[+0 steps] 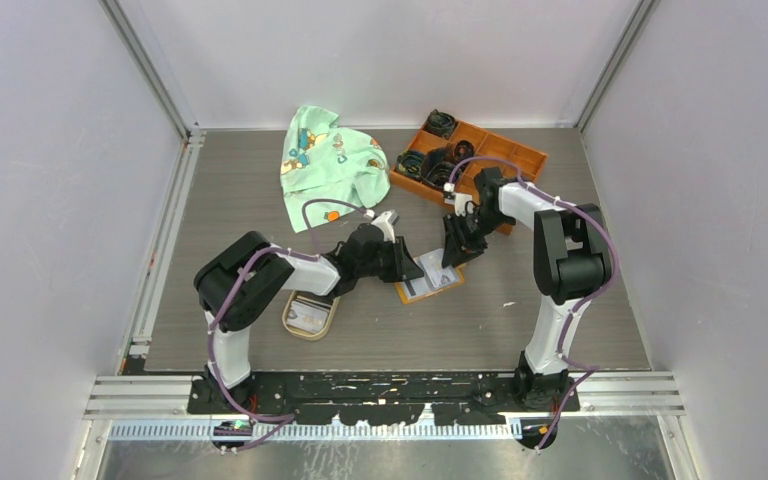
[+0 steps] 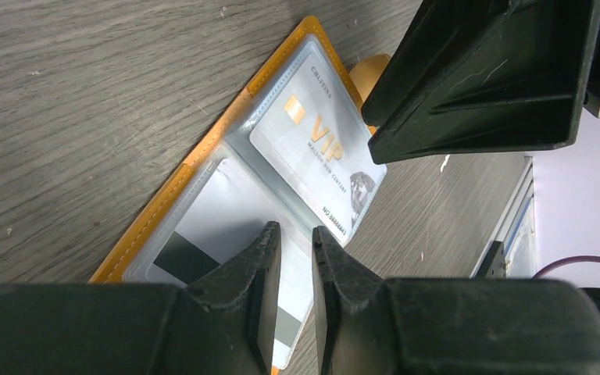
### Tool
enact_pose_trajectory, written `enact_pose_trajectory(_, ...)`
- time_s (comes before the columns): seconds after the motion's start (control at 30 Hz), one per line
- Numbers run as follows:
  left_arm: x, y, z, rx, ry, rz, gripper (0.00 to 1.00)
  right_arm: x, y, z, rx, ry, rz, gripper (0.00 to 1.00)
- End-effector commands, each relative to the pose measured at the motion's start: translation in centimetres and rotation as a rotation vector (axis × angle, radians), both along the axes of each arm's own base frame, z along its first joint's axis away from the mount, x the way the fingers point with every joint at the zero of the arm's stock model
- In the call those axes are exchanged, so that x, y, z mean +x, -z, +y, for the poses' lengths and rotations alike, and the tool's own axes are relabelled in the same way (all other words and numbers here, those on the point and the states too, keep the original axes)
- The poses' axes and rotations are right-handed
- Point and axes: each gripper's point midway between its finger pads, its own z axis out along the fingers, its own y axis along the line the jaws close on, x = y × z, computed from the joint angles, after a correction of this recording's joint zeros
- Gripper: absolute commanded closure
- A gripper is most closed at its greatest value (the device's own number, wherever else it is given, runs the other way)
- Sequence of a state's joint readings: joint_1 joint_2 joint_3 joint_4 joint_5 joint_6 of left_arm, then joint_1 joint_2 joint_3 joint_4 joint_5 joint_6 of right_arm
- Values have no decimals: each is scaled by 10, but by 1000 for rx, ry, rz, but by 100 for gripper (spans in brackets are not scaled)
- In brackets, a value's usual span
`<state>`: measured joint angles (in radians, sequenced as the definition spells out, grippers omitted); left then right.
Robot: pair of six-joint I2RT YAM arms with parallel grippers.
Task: Put the credit cards into the card holder
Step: Insert the credit card into the card holder.
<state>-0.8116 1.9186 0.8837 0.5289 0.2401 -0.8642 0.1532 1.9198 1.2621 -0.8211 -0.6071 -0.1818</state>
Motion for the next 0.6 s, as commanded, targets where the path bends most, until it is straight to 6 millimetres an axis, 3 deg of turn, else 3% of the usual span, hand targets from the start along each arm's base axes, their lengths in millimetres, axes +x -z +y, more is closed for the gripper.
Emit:
enact_pose_trajectory(0.0, 3, -7, -8, -16, 16, -11, 77, -1, -8, 5, 47, -17, -1, 60)
enact_pose_trajectory(0.4, 2, -1, -11, -12, 25, 7, 77, -5, 1, 6, 48, -15, 55, 61)
enact_pose_trajectory(0.57, 1, 1, -10, -10, 25, 13, 77, -5, -18, 19, 146, -28, 40, 63)
